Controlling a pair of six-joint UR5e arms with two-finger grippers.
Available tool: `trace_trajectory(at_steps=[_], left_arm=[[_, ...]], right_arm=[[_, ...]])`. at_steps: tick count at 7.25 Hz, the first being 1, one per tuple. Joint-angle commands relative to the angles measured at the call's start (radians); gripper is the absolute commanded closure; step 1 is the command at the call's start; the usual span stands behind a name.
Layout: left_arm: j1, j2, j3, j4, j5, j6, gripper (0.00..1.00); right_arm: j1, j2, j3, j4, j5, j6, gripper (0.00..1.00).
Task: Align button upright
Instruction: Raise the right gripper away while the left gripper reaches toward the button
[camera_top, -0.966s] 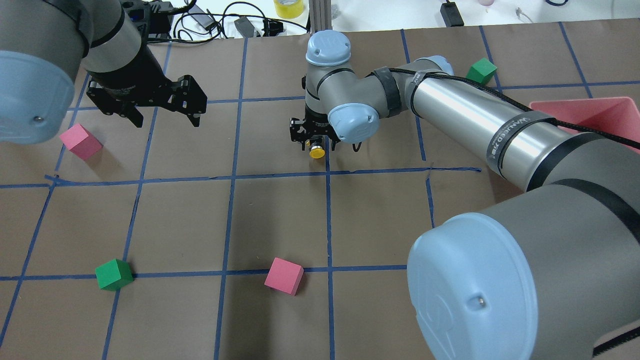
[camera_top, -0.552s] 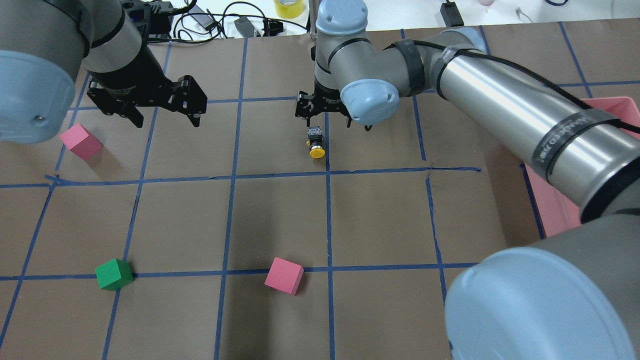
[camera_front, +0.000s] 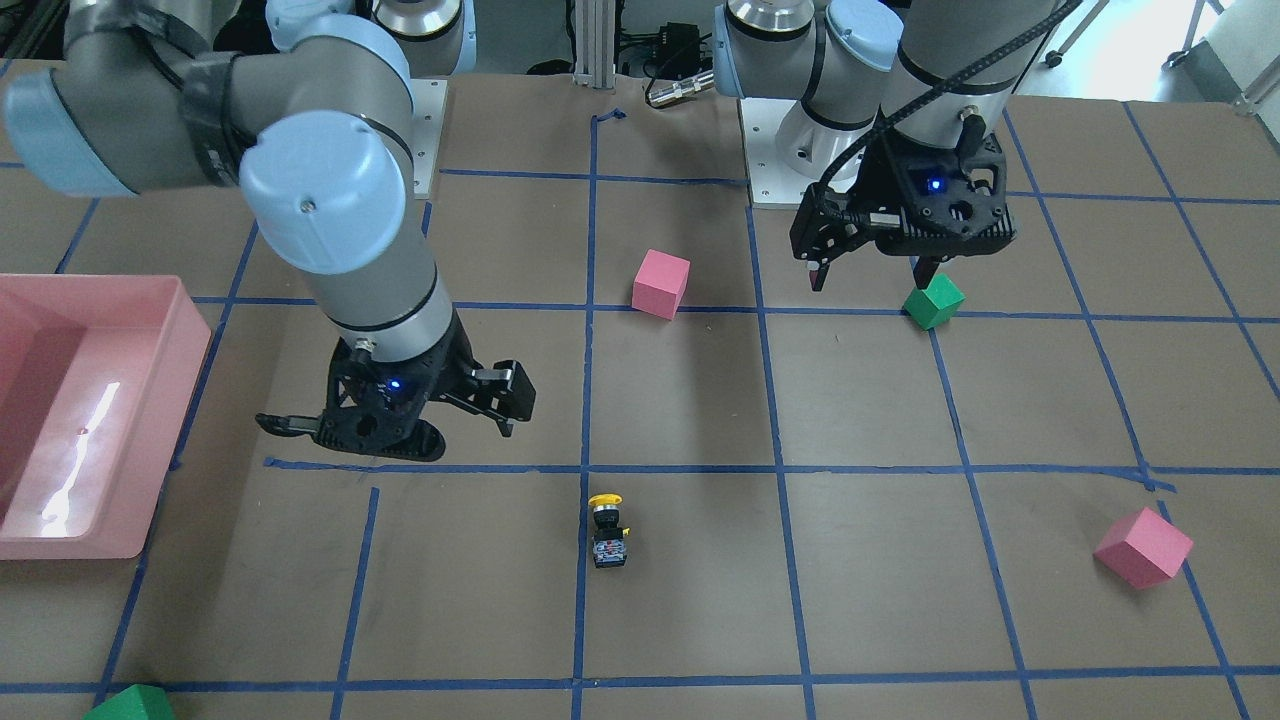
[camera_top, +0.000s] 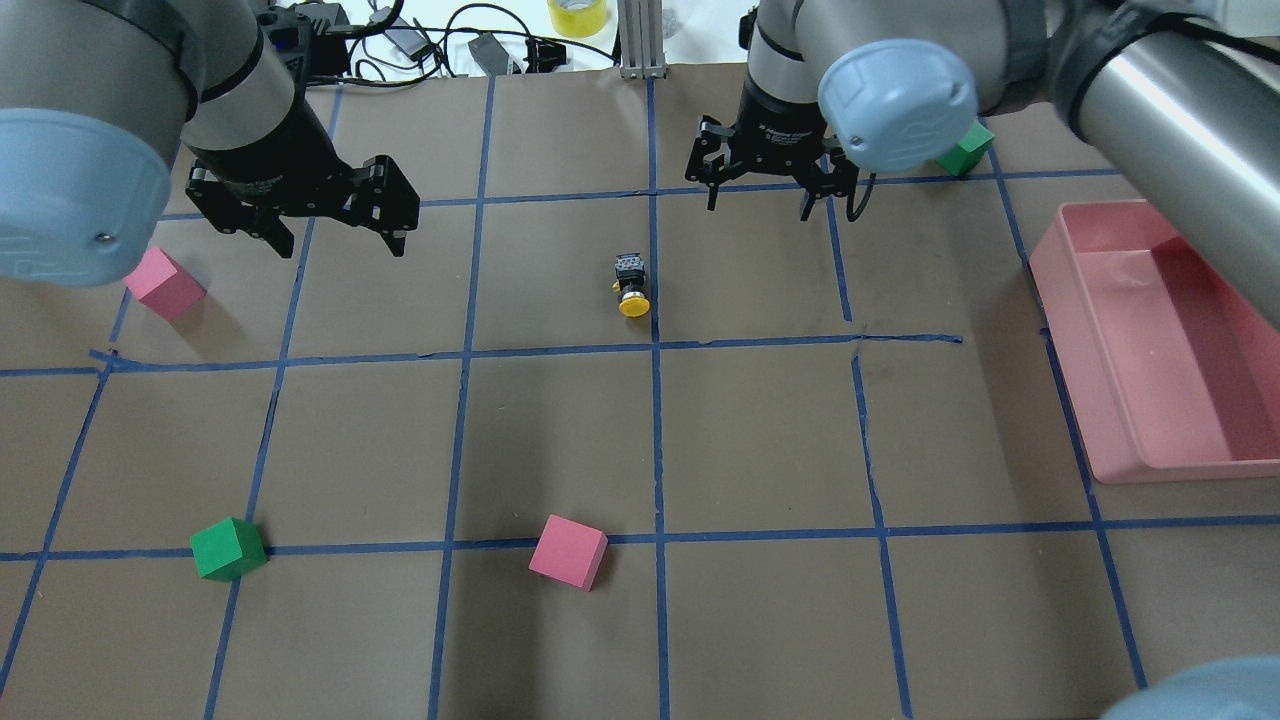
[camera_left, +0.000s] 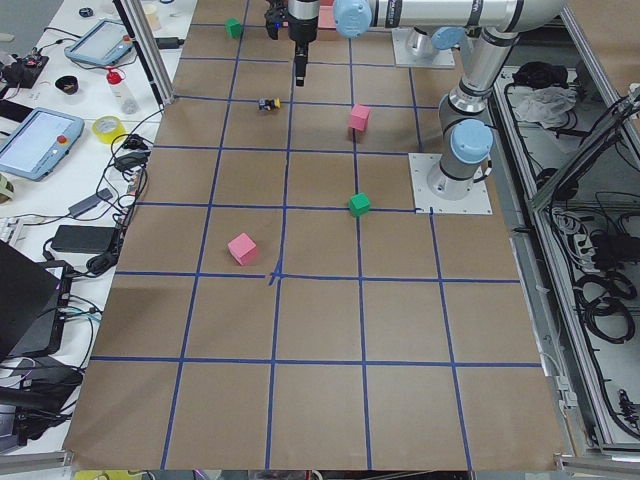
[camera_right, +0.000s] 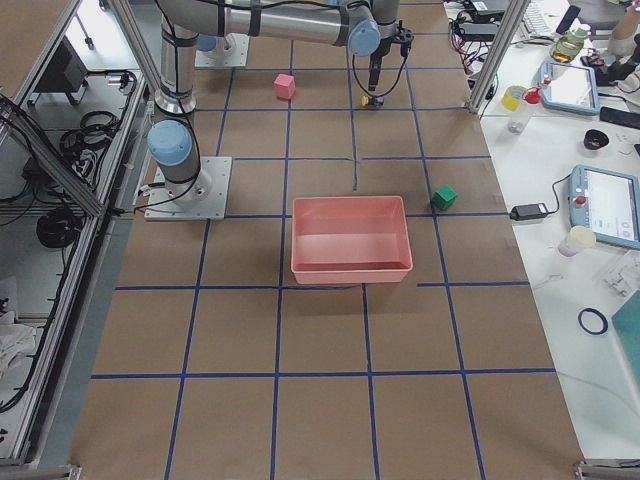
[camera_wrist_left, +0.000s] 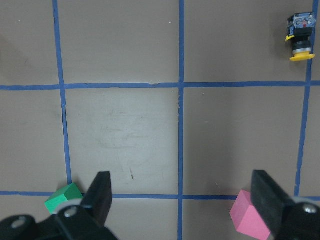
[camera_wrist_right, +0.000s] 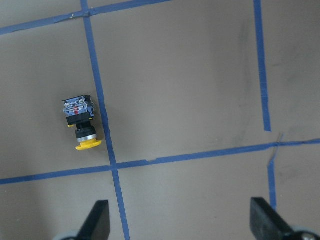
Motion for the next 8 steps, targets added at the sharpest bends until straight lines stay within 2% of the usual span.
trace_trajectory(at_steps=[1, 2, 4, 6, 8], left_arm=[[-0.010, -0.033, -0.055, 0.147, -0.003, -0.010, 0.00], [-0.016, -0.050, -0.115, 0.277, -0.006, -0.031, 0.00], [-0.111, -0.117, -0.210, 0.535, -0.004, -0.159, 0.00], [-0.215, -0.197, -0.223, 0.670, 0.010, -0.285, 0.00], [-0.263, -0.296, -0.267, 0.866, 0.033, -0.327, 0.02]], right_arm=[[-0.063, -0.090, 0.011, 0.086, -0.001, -0.081, 0.00], [-0.074, -0.111, 0.011, 0.103, -0.004, -0.135, 0.00], [-0.073, -0.134, 0.025, 0.157, -0.024, -0.200, 0.00], [-0.078, -0.143, 0.039, 0.148, -0.047, -0.243, 0.00], [-0.117, -0.144, 0.059, 0.154, -0.036, -0.257, 0.00]])
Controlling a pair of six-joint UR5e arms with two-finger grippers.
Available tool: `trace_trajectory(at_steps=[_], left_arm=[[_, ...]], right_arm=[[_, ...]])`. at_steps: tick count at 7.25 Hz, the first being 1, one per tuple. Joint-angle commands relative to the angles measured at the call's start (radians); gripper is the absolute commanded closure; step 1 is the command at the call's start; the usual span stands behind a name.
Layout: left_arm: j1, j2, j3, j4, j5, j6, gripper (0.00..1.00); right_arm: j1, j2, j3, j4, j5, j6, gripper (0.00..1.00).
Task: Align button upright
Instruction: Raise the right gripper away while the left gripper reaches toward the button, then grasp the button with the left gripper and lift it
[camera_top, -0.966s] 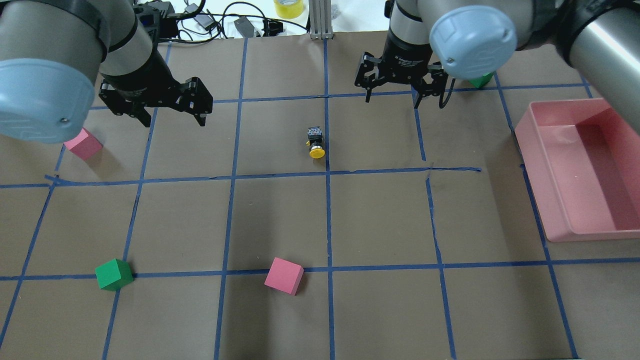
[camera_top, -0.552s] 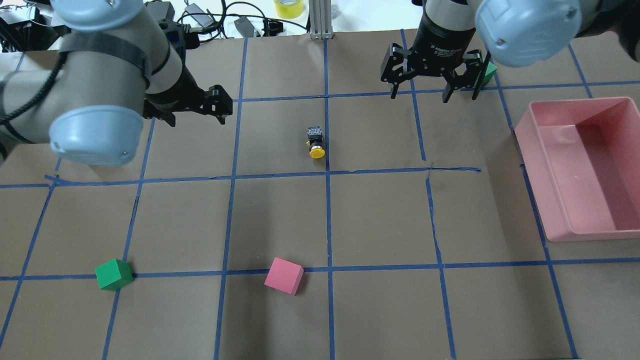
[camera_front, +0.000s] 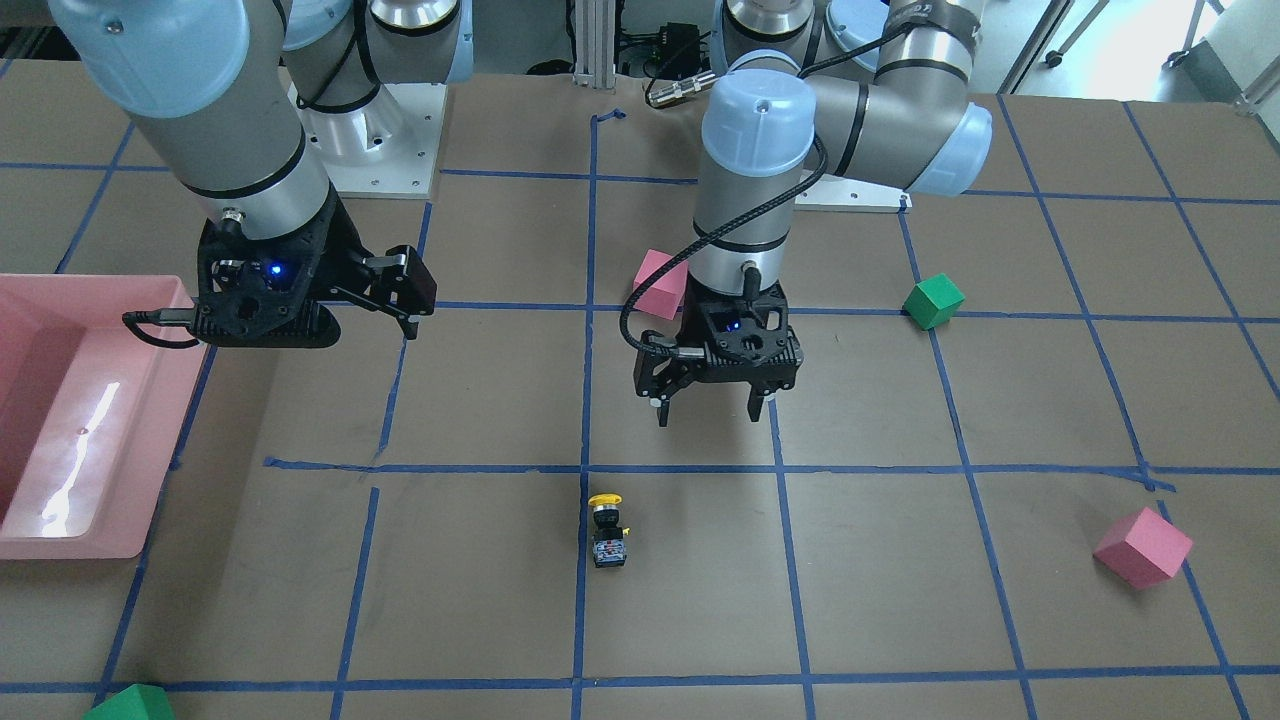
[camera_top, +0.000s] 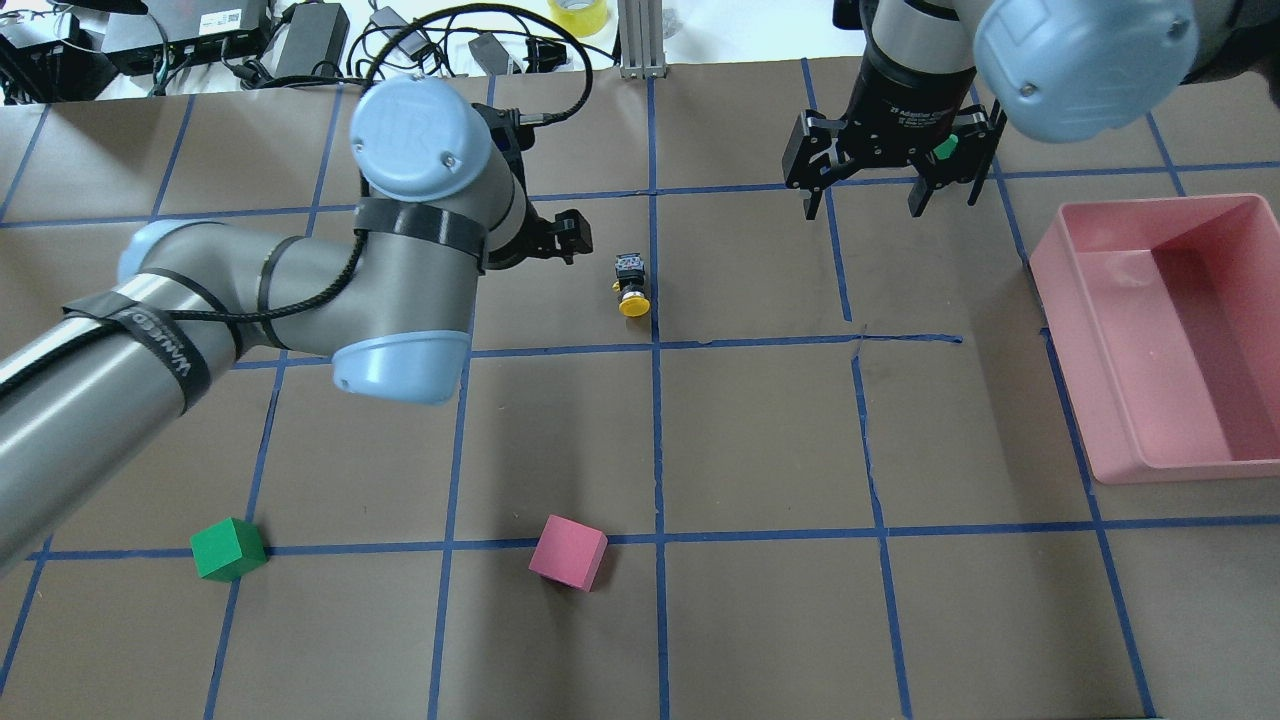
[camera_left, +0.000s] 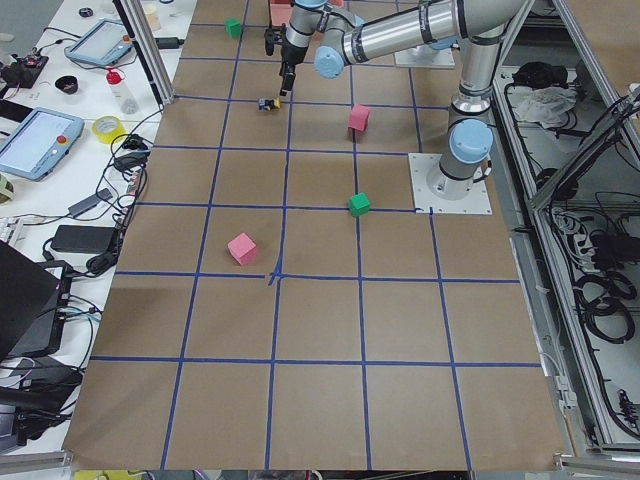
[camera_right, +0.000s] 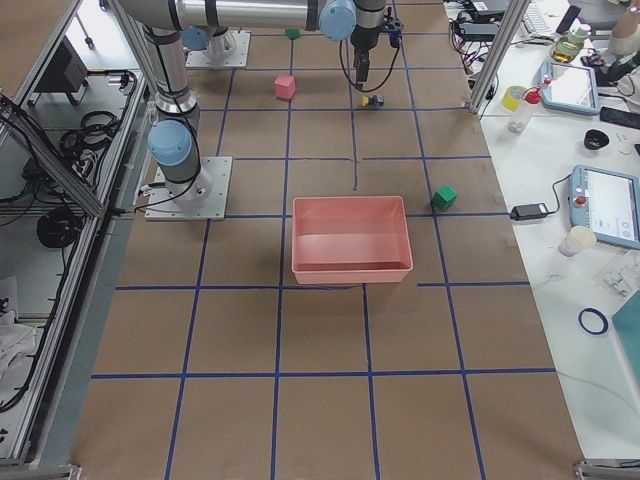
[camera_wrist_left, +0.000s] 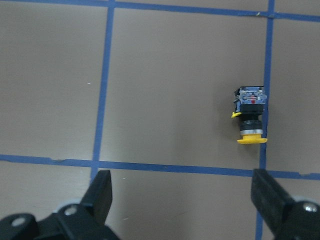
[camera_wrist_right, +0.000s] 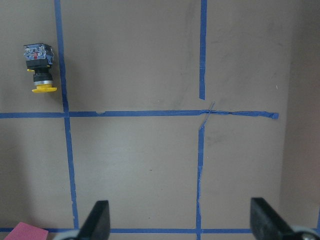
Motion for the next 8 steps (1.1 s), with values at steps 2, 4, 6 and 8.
trace_trajectory(at_steps=[2, 4, 6, 8], left_arm=[[-0.131, -0.132, -0.071, 0.283, 0.139, -0.083, 0.02], [-0.153, -0.224, -0.089, 0.467, 0.163, -0.084, 0.06], [-0.153, -0.339, -0.103, 0.663, 0.163, -0.078, 0.10], [-0.160, -0.392, -0.093, 0.707, 0.161, -0.072, 0.14]], right_arm=[[-0.029, -0.006, -0.002, -0.017, 0.016, -0.016, 0.00], [-0.037, -0.018, -0.005, -0.012, -0.109, -0.028, 0.00], [-0.037, -0.031, -0.013, -0.010, -0.139, -0.031, 0.00], [-0.037, -0.032, -0.008, -0.007, -0.141, -0.032, 0.00]])
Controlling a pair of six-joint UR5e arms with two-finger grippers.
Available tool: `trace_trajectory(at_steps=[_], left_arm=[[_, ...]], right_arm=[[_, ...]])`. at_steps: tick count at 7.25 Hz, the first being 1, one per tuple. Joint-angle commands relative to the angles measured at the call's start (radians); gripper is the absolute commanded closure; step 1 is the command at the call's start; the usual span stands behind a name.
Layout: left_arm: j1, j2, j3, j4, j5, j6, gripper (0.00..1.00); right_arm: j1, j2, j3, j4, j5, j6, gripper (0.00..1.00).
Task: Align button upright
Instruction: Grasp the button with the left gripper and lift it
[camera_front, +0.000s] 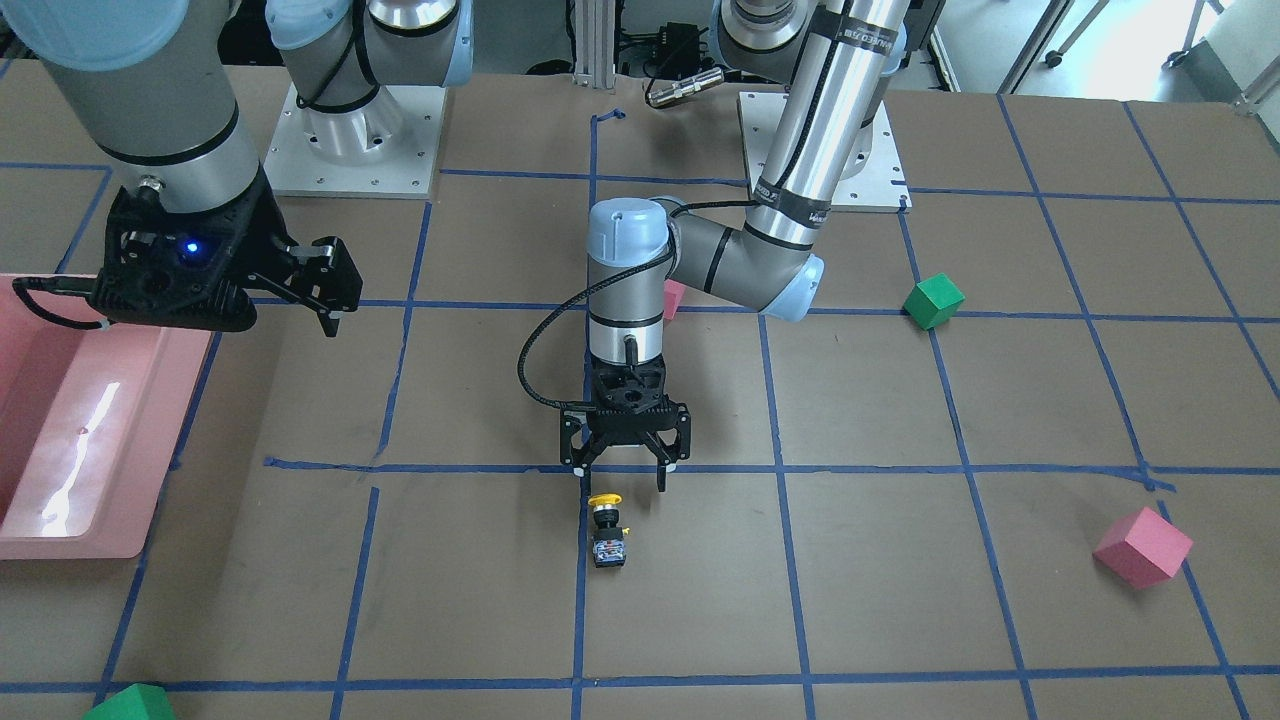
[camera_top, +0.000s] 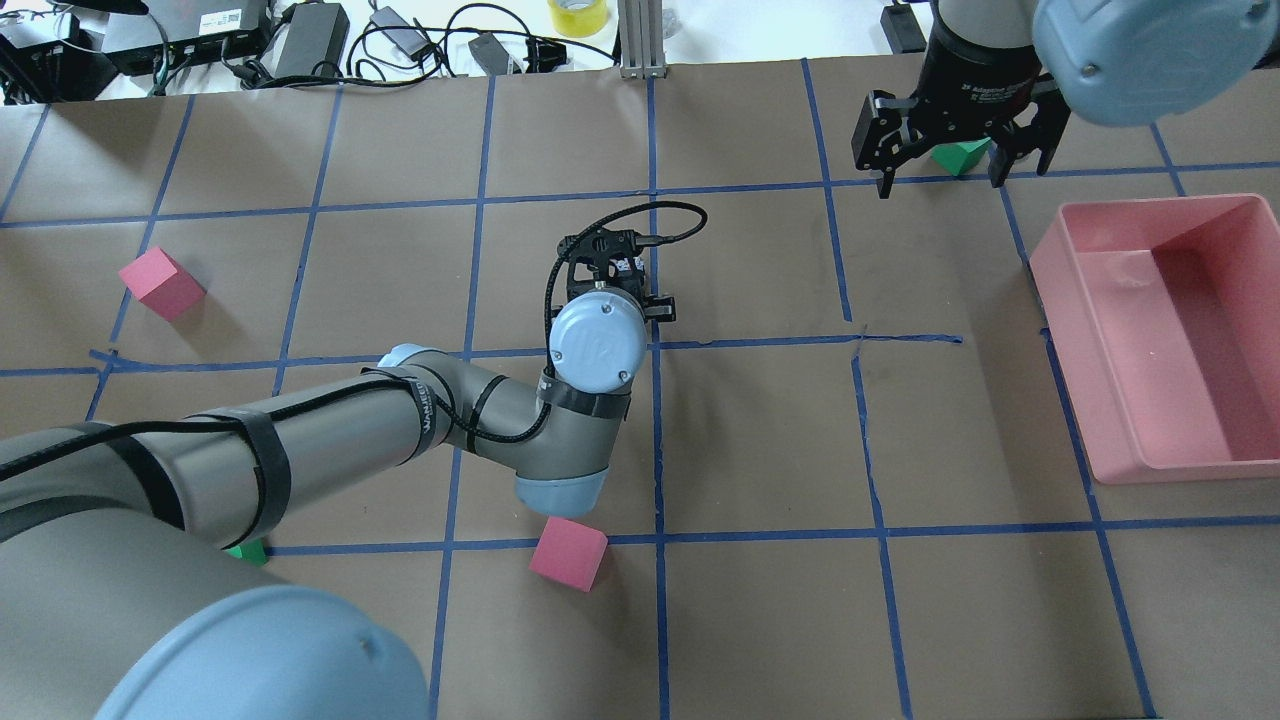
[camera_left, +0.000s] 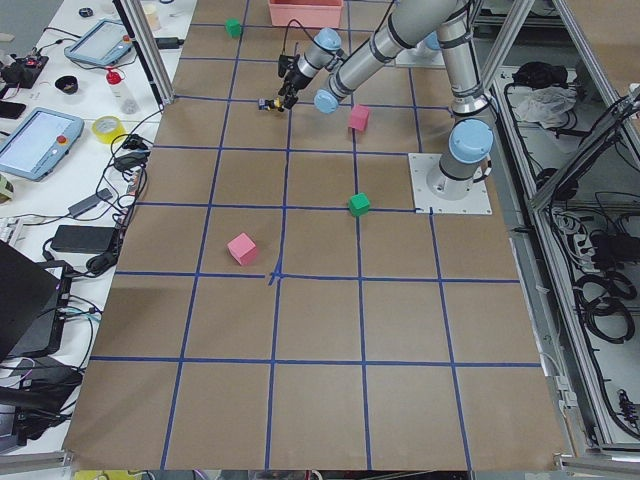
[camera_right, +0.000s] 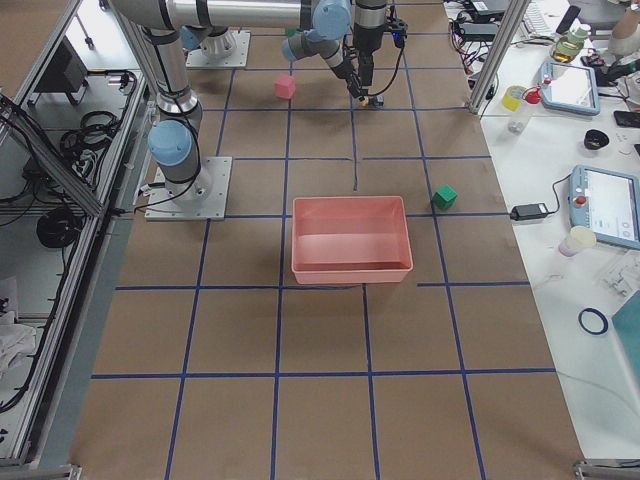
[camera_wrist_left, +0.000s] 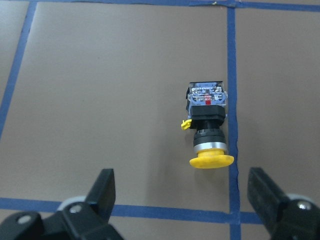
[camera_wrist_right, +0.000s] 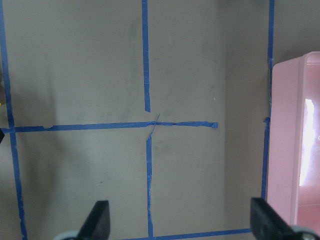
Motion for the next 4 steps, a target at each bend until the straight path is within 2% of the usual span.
trace_trajectory(at_steps=[1, 4], left_arm=[[-0.021, -0.047, 0.021, 0.032, -0.001, 0.008, 0.14], [-0.021, -0.080, 0.080, 0.034, -0.012, 0.100, 0.14]], right_arm=[[-0.002, -0.002, 0.002, -0.009, -0.007, -0.029, 0.00], [-0.005, 0.000, 0.008, -0.002, -0.007, -0.034, 0.00]])
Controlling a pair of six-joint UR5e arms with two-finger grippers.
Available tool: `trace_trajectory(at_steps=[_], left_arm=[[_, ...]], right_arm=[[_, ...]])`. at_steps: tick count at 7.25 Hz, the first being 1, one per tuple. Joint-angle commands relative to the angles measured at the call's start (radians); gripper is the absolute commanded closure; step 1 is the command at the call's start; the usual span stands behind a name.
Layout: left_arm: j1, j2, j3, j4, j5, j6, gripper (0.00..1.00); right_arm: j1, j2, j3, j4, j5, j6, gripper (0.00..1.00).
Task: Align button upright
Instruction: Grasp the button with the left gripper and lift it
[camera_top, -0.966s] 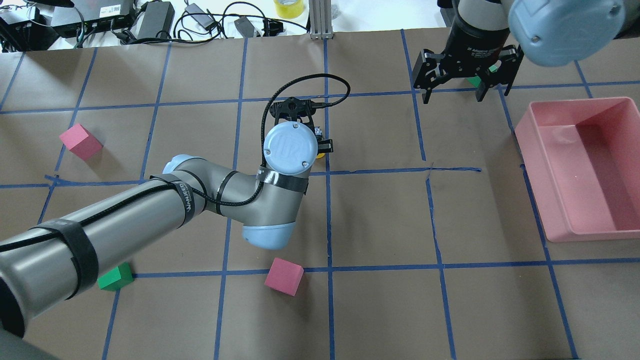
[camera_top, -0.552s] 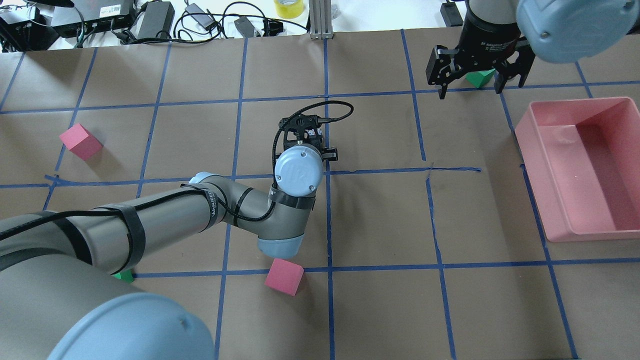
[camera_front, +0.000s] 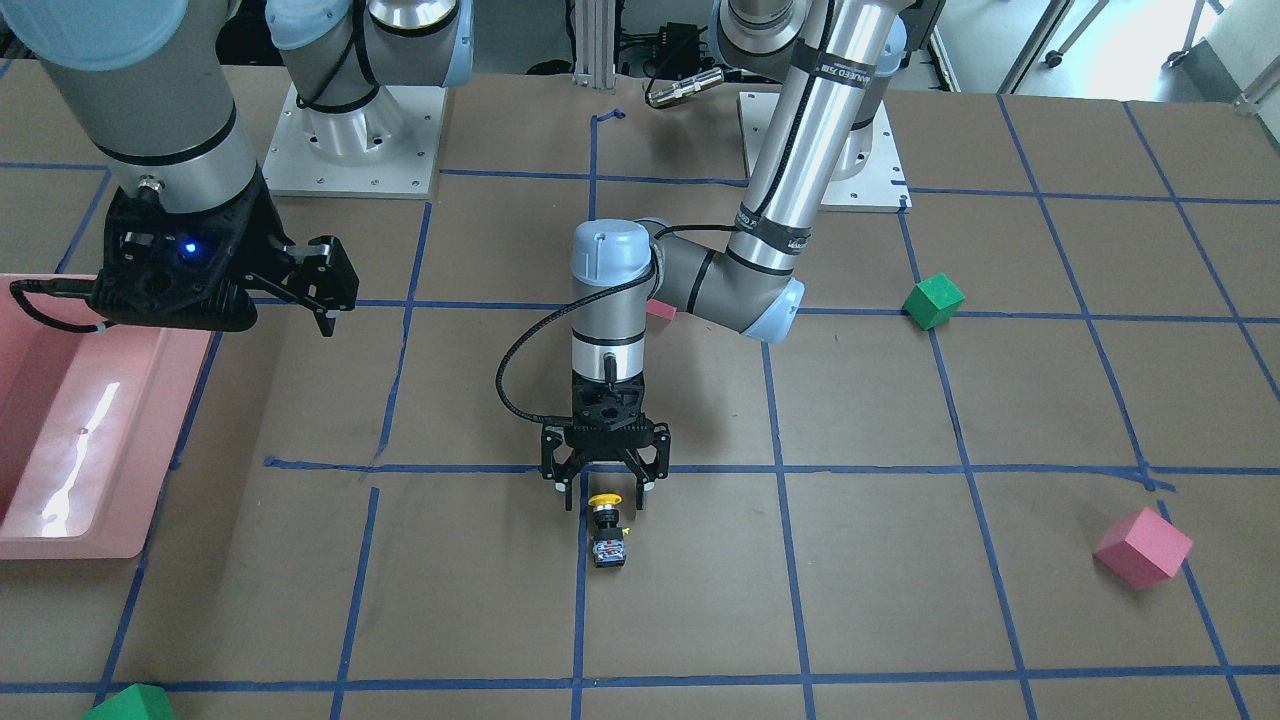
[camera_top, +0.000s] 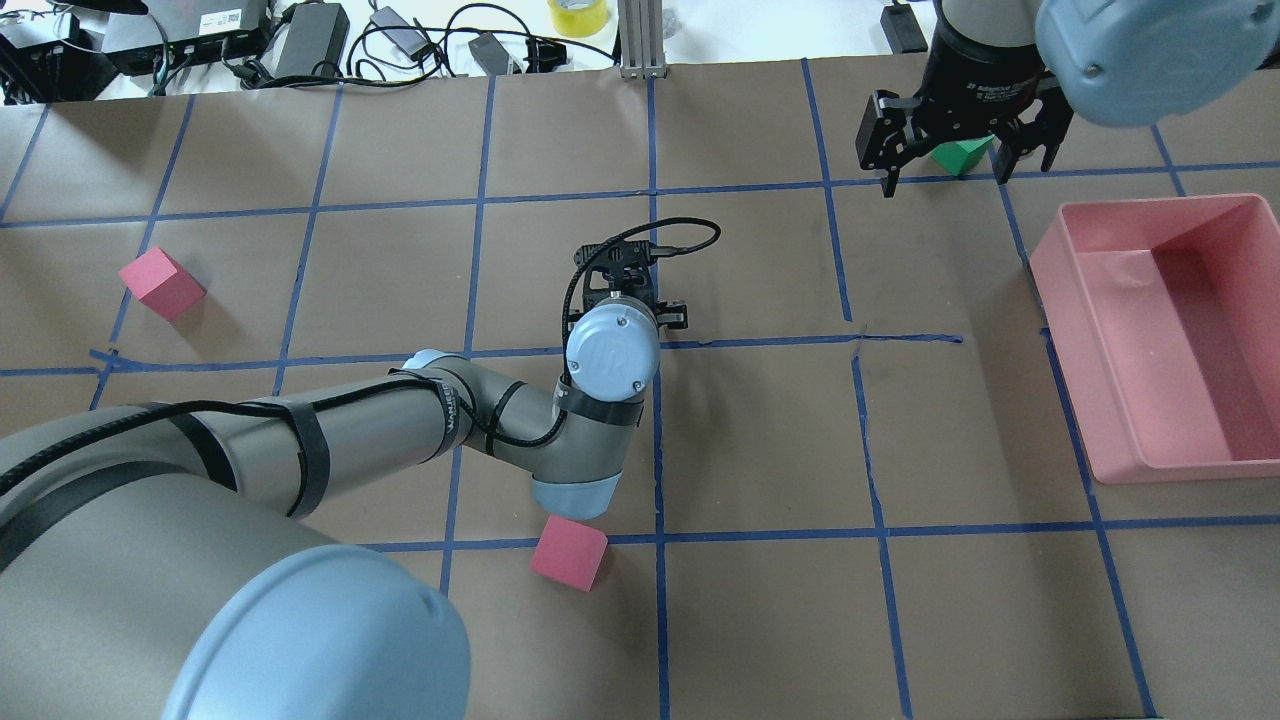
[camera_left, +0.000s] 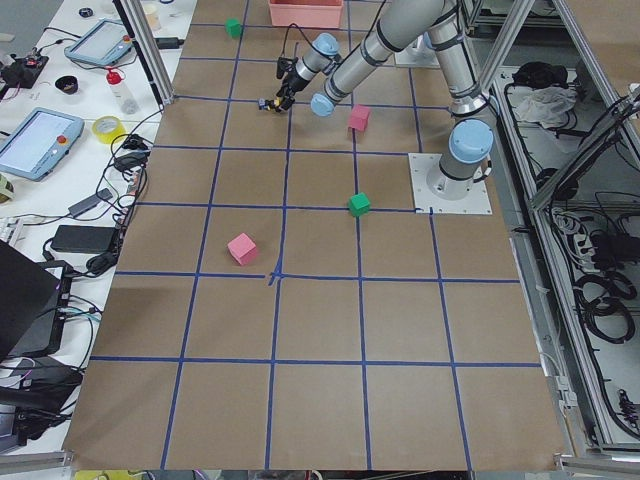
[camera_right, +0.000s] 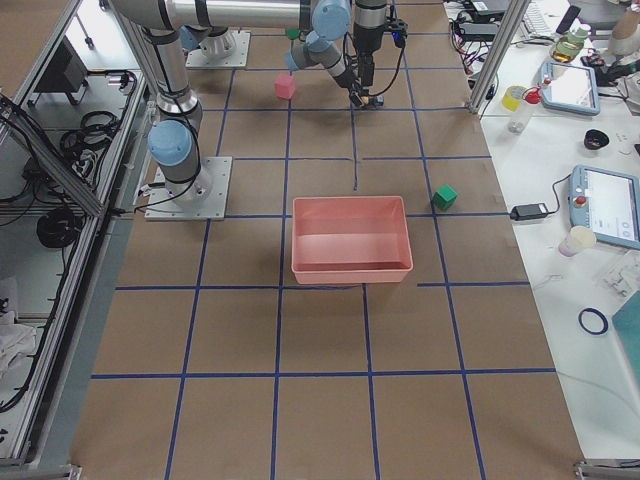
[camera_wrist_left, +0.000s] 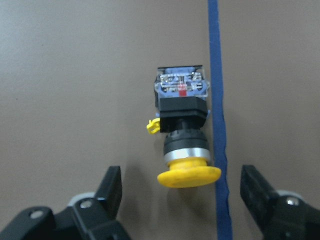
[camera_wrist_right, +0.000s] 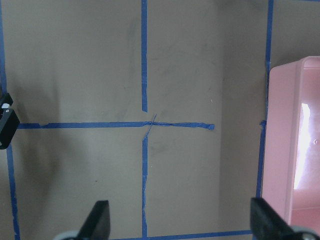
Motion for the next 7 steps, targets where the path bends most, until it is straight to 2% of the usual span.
trace_trajectory(at_steps=[1, 3, 5, 6, 7], left_arm=[[-0.002, -0.017, 0.017, 0.006, -0.015, 0.063, 0.14], [-0.001, -0.017, 0.013, 0.014, -0.014, 0.063, 0.17], [-0.002, -0.009, 0.008, 0.025, -0.007, 0.066, 0.29], [-0.002, -0.003, 0.006, 0.023, -0.006, 0.067, 0.39], [-0.002, 0.003, -0.001, 0.023, -0.004, 0.069, 0.63]], right_arm=[[-0.004, 0.001, 0.004, 0.005, -0.007, -0.004, 0.00], [-0.004, -0.001, 0.001, -0.003, -0.002, 0.001, 0.00], [-0.004, 0.001, 0.003, 0.005, -0.009, 0.001, 0.00], [-0.005, 0.001, 0.010, 0.007, -0.016, -0.002, 0.00], [-0.005, 0.001, 0.014, 0.008, -0.041, -0.002, 0.00]])
